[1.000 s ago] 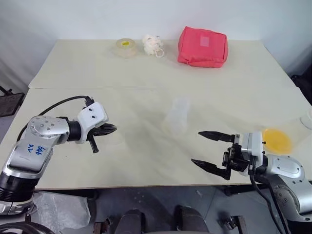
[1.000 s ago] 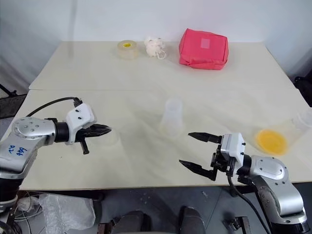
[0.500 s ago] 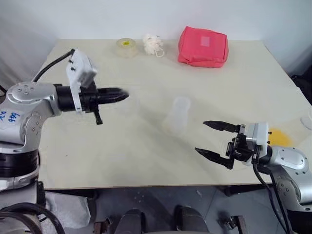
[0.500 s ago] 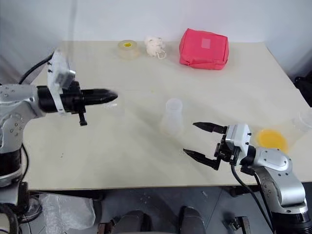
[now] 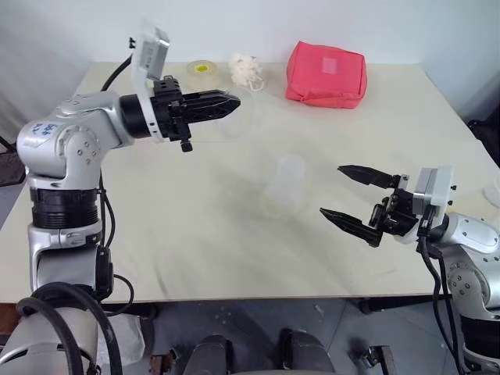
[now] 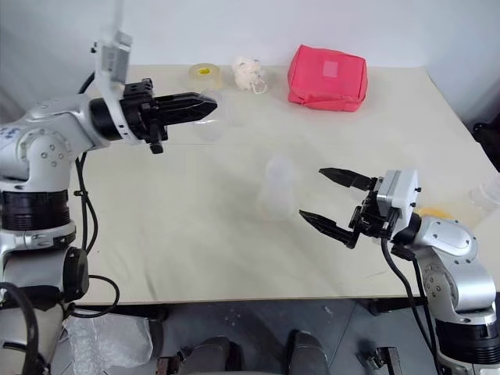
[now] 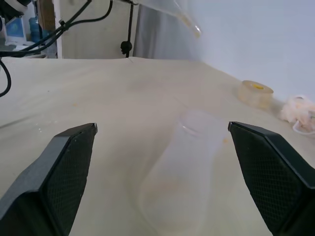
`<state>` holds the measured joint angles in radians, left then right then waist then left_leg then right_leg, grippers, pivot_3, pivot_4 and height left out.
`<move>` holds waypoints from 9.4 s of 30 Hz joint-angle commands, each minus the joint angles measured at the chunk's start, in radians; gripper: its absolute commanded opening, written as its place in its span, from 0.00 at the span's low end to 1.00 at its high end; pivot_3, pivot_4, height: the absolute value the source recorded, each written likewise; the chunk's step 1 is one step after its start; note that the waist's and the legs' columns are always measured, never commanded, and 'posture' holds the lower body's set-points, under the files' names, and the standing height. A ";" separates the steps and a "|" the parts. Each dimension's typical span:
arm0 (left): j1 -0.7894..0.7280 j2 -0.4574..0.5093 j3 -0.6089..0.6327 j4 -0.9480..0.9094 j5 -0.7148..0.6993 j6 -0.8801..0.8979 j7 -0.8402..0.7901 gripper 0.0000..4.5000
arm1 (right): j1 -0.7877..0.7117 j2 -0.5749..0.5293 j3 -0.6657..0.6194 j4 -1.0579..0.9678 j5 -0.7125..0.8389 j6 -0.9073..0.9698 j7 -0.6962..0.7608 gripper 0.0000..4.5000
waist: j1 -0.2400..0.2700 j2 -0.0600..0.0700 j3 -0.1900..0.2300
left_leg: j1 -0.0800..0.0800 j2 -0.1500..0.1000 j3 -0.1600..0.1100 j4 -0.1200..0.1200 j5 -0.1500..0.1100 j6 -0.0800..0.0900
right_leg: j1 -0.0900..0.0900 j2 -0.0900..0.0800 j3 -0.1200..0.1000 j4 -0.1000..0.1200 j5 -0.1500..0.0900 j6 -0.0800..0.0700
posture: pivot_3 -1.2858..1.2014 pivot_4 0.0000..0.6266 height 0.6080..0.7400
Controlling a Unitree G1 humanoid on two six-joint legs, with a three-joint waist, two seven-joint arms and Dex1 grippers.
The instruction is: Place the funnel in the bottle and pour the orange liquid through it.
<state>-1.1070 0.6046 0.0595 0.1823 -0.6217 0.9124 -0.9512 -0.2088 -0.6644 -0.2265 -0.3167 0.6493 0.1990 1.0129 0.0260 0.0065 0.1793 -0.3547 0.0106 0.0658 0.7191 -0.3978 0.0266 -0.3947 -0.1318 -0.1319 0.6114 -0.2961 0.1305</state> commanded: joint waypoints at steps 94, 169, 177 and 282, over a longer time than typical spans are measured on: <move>0.314 -0.121 0.105 0.272 0.169 -0.788 -0.470 1.00 | 0.459 0.140 -0.367 -0.293 -0.151 0.045 -0.578 1.00 | 0.003 -0.001 0.002 | -0.002 -0.001 0.001 0.004 0.000 0.000 | -0.003 -0.002 0.001 0.008 0.000 0.000 | 0.52 0.24 1.00; 0.516 -0.155 0.085 -0.003 0.013 -0.710 -0.453 1.00 | 0.096 0.190 -0.423 0.050 -0.352 0.112 -0.928 0.55 | -0.006 0.002 0.002 | 0.001 0.001 0.001 -0.001 0.000 0.000 | -0.003 0.000 0.007 0.006 0.000 0.000 | 0.52 0.24 1.00; 0.497 -0.155 0.089 0.053 0.024 -0.744 -0.482 1.00 | 0.019 0.151 -0.235 -0.178 -0.336 0.203 -0.878 0.55 | -0.014 0.006 0.004 | 0.001 0.001 0.001 -0.001 0.000 0.000 | -0.004 0.000 0.007 0.006 0.000 0.000 | 0.52 0.24 1.00; 0.336 -0.165 0.107 0.307 0.038 -0.885 -0.524 1.00 | -0.612 -0.081 0.391 0.431 -1.355 -0.802 -0.756 0.55 | -0.052 0.006 0.004 | -0.014 0.001 -0.001 0.002 0.001 0.000 | -0.018 -0.002 0.000 0.009 0.000 0.000 | 0.52 0.24 1.00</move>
<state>-0.7483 0.4311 0.1504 0.4927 -0.5799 0.0338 -1.4754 -0.7806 -0.7252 0.1876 0.1292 -0.6989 -0.5908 0.2913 -0.0259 0.0126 0.1830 -0.3688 0.0112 0.0650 0.7206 -0.3972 0.0271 -0.4123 -0.1335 -0.1324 0.6206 -0.2962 0.1304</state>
